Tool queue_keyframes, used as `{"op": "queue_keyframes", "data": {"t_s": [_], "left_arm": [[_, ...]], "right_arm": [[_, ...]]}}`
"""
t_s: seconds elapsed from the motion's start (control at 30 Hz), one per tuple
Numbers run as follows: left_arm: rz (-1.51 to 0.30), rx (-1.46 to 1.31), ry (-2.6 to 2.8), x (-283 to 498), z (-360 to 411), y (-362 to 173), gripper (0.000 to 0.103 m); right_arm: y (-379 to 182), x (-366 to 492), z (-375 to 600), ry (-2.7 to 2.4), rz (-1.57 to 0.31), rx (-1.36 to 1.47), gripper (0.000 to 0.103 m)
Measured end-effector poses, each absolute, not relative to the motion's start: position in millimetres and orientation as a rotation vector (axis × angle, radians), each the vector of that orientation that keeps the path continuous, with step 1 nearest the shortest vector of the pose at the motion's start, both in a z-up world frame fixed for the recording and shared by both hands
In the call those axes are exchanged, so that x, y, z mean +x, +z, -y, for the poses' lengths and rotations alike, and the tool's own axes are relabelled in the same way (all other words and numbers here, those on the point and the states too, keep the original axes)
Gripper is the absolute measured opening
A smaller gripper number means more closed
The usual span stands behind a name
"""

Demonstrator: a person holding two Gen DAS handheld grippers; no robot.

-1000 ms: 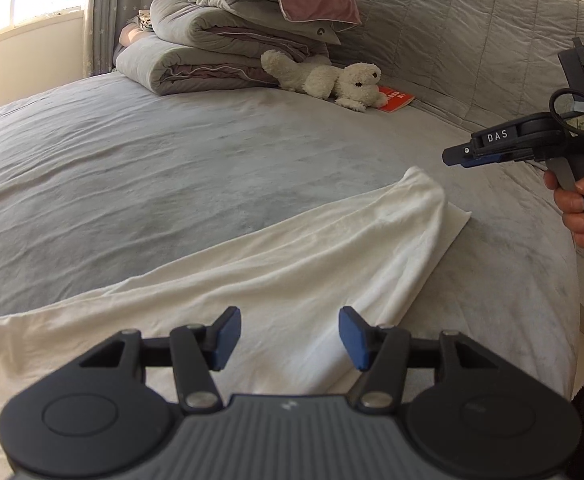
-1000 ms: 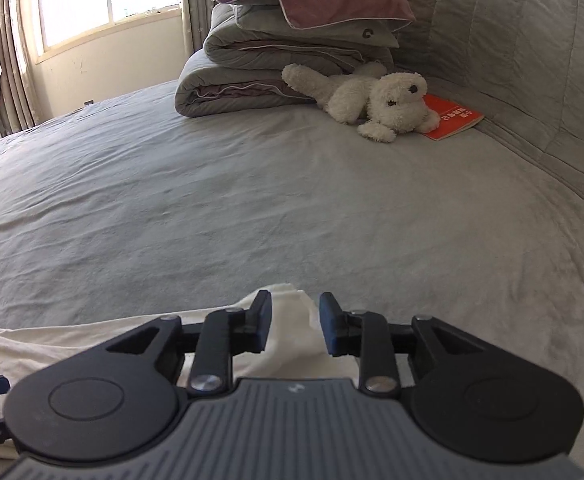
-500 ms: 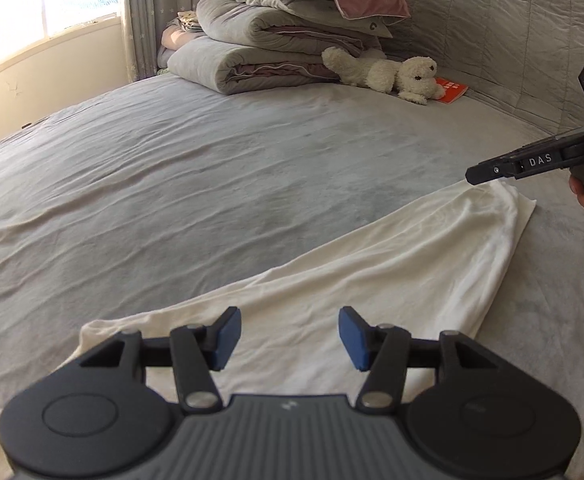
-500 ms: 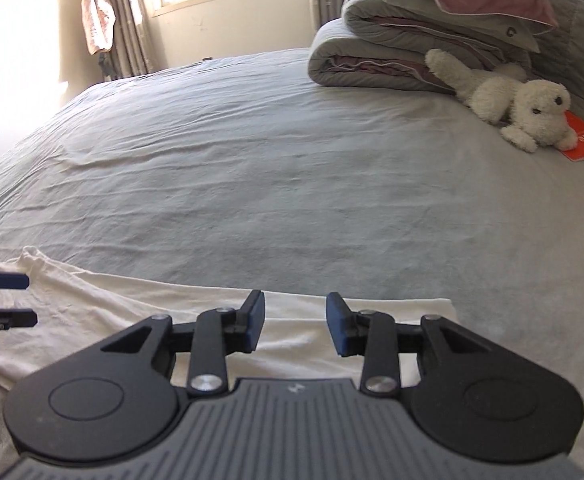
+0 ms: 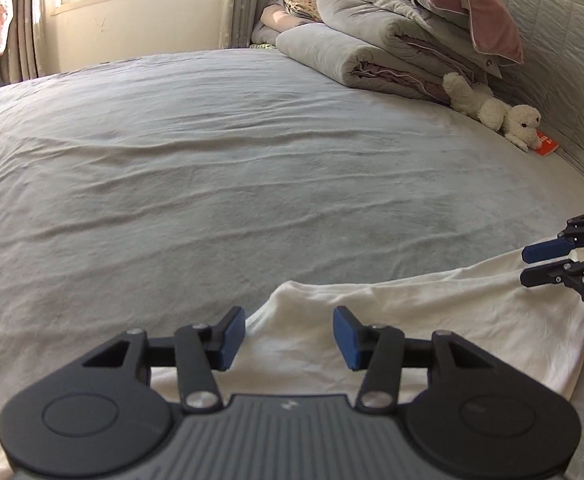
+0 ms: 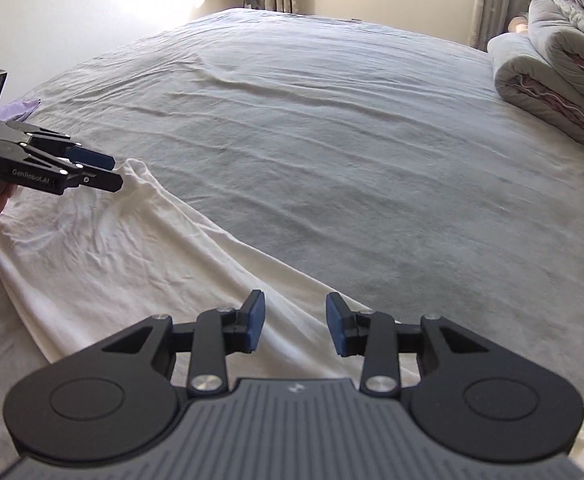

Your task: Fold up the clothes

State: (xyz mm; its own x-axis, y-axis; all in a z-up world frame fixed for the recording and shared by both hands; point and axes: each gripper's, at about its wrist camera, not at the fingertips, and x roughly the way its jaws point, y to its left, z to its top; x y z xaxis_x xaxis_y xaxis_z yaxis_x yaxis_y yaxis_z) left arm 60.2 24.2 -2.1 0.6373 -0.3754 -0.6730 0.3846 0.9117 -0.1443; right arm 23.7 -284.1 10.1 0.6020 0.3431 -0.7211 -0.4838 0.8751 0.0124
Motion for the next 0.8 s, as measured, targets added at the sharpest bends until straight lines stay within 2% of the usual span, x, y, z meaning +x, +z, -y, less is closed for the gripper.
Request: {"op": "queue_keyframes", "data": {"t_s": [0.2,0.27,0.3,0.33,0.4,0.43,0.5,0.8], "left_arm": [[-0.791,-0.098,-0.475,74,-32,-9,0.045],[-0.788,-0.108,-0.471,75,-30,-11,0.042],[-0.786,-0.112,-0.468,75,-29,-13,0.038],[-0.784,-0.116,-0.465,75,-29,-14,0.026],[-0.778,-0.122,-0.461,75,-27,-15,0.012],[-0.774,-0.122,-0.462,74,-26,-15,0.01],[-0.761,-0.124,-0.458,72,-26,-15,0.006],[-0.721,-0.098,-0.413,69,-22,-19,0.004]], "right_arm": [[3,28,279,0.493,-0.821,-0.232,0.037],[0,26,277,0.484,-0.82,-0.259,0.031],[0,25,276,0.486,-0.816,-0.268,0.024],[0,24,274,0.49,-0.811,-0.276,0.013],[0,21,271,0.498,-0.801,-0.299,0.008],[0,19,268,0.5,-0.794,-0.316,0.004],[0,16,265,0.488,-0.774,-0.346,0.002],[15,20,273,0.38,-0.678,-0.298,0.001]]}}
